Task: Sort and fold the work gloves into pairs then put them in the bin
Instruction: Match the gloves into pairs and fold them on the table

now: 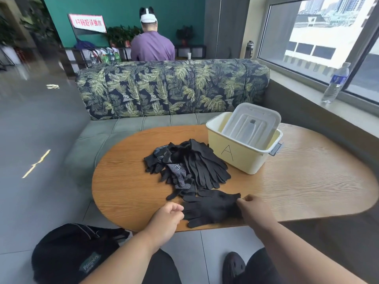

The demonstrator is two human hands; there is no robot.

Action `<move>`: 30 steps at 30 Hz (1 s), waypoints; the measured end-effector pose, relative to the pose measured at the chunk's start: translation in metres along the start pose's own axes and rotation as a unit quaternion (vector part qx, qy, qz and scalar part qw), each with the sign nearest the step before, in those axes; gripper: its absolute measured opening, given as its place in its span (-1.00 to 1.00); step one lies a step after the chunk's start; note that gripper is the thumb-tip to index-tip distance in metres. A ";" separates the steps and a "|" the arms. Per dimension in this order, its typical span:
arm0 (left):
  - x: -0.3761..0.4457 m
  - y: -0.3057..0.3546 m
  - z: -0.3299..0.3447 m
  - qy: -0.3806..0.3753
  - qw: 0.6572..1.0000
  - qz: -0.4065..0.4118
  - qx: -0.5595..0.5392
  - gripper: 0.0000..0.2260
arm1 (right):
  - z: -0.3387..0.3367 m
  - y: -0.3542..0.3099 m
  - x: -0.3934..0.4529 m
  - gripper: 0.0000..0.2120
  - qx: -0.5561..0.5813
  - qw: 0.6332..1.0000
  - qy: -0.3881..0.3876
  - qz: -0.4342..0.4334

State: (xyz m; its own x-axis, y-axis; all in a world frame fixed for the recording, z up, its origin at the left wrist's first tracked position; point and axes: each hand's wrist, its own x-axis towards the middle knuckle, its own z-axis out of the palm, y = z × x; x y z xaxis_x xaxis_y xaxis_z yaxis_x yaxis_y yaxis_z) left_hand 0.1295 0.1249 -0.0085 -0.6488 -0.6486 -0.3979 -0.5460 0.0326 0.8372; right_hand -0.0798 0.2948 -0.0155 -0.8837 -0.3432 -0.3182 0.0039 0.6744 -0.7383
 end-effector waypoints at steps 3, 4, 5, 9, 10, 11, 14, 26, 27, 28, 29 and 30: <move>0.003 -0.003 -0.001 0.003 1.000 -0.003 -0.005 -0.87 | 0.003 0.003 -0.001 -0.77 -0.027 0.999 0.034 -0.006; 0.004 -0.004 -0.001 0.003 1.000 -0.004 -0.005 -0.87 | 0.003 0.005 -0.002 -0.79 -0.059 0.998 0.035 -0.009; 0.005 -0.006 -0.001 0.002 1.000 -0.003 -0.005 -0.87 | 0.002 0.005 -0.003 -0.79 -0.093 0.995 0.036 -0.011; 0.008 -0.010 -0.001 0.006 1.000 -0.003 -0.011 -0.87 | 0.000 -0.002 -0.002 -0.63 -0.171 0.985 0.032 -0.010; 0.008 -0.012 -0.002 0.008 1.000 -0.004 -0.013 -0.87 | 0.000 -0.004 -0.002 -0.64 -0.186 0.982 0.021 -0.016; 0.008 -0.012 -0.002 0.009 1.000 -0.003 -0.015 -0.88 | 0.000 -0.007 -0.001 -0.69 -0.197 0.980 0.005 -0.021; 0.009 -0.014 -0.005 0.011 0.999 -0.002 -0.031 -0.88 | -0.001 -0.016 0.002 -0.81 -0.208 0.977 -0.048 -0.021; 0.017 -0.024 -0.034 0.090 0.952 -0.064 -0.287 -0.83 | 0.007 -0.114 -0.050 -0.85 0.144 0.945 -0.147 -0.254; 0.016 -0.023 -0.036 0.101 0.944 -0.069 -0.305 -0.83 | 0.005 -0.121 -0.054 -0.85 0.196 0.939 -0.150 -0.241; 0.016 -0.022 -0.039 0.113 0.939 -0.073 -0.316 -0.83 | 0.002 -0.123 -0.055 -0.84 0.240 0.932 -0.151 -0.227; 0.015 -0.020 -0.041 0.123 0.935 -0.074 -0.323 -0.83 | -0.001 -0.122 -0.056 -0.81 0.279 0.924 -0.152 -0.214; 0.015 -0.020 -0.044 0.132 0.933 -0.075 -0.326 -0.84 | -0.005 -0.118 -0.054 -0.76 0.307 0.919 -0.148 -0.198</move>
State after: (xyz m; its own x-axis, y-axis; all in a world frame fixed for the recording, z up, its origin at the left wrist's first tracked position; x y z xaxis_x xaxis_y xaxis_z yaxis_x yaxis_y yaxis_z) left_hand 0.1536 0.0812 -0.0149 -0.3915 -0.7758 -0.4949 -0.1267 -0.4873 0.8640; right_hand -0.0346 0.2370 0.0915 -0.7068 -0.7067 -0.0331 0.0535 -0.0068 -0.9985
